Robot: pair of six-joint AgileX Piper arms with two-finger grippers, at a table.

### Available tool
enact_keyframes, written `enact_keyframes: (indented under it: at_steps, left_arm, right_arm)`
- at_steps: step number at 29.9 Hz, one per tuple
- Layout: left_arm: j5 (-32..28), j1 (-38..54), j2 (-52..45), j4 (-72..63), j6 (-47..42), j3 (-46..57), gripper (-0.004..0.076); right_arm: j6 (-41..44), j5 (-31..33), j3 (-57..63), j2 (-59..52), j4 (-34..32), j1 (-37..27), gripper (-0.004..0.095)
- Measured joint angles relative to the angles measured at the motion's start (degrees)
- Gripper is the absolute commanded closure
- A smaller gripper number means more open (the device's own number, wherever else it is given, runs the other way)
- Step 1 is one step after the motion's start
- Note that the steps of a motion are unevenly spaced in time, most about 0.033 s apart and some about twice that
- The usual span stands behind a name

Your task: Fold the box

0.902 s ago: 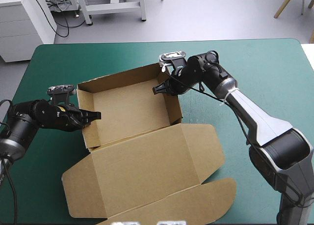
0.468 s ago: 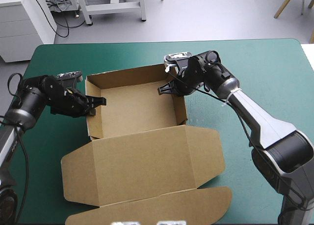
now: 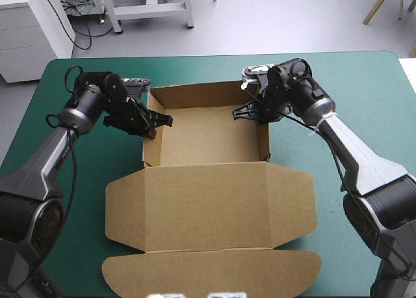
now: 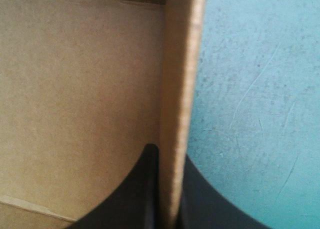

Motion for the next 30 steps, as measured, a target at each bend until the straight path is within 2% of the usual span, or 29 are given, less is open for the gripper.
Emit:
enact_keyframes:
  at_steps: [5,12,14,16,19,22,27,30]
  left_arm:
    - [3.70,-1.18,4.27,3.66,-0.38,-1.67,0.0734]
    - [3.84,-1.24,5.81,4.18,-0.51,-1.96,0.0732]
    - [3.84,-1.24,5.81,4.31,-0.33,-1.96,0.0730]
    - [3.84,-1.24,5.81,4.24,0.08,-1.96,0.0702]
    - [3.84,-1.24,5.81,3.65,2.21,-2.02,0.0617]
    - [3.50,-1.24,5.81,3.32,4.33,-2.07,0.0471]
    - [2.73,-1.35,5.83,2.46,7.94,-2.07,0.0151]
    - [2.60,-1.35,5.83,2.46,10.04,-2.07,0.0094]
  right_arm:
    - [0.22,0.19,2.28,2.35,1.56,0.00,0.0927]
    - [0.42,-0.58,3.02,4.74,2.52,-0.04,0.0900]
    - [0.16,-0.52,3.02,4.74,2.54,-0.04,0.0836]
    - [-0.42,-0.48,3.02,4.74,2.59,-0.04,0.0702]
    - [-1.55,0.94,3.02,4.74,2.95,0.02,0.0487]
    - [-2.24,1.41,3.02,4.74,3.76,0.38,0.0365]
    - [-1.84,1.19,3.02,4.74,4.47,0.55,0.0345]
    - [-0.81,1.19,3.02,4.74,4.47,0.55,0.0345]
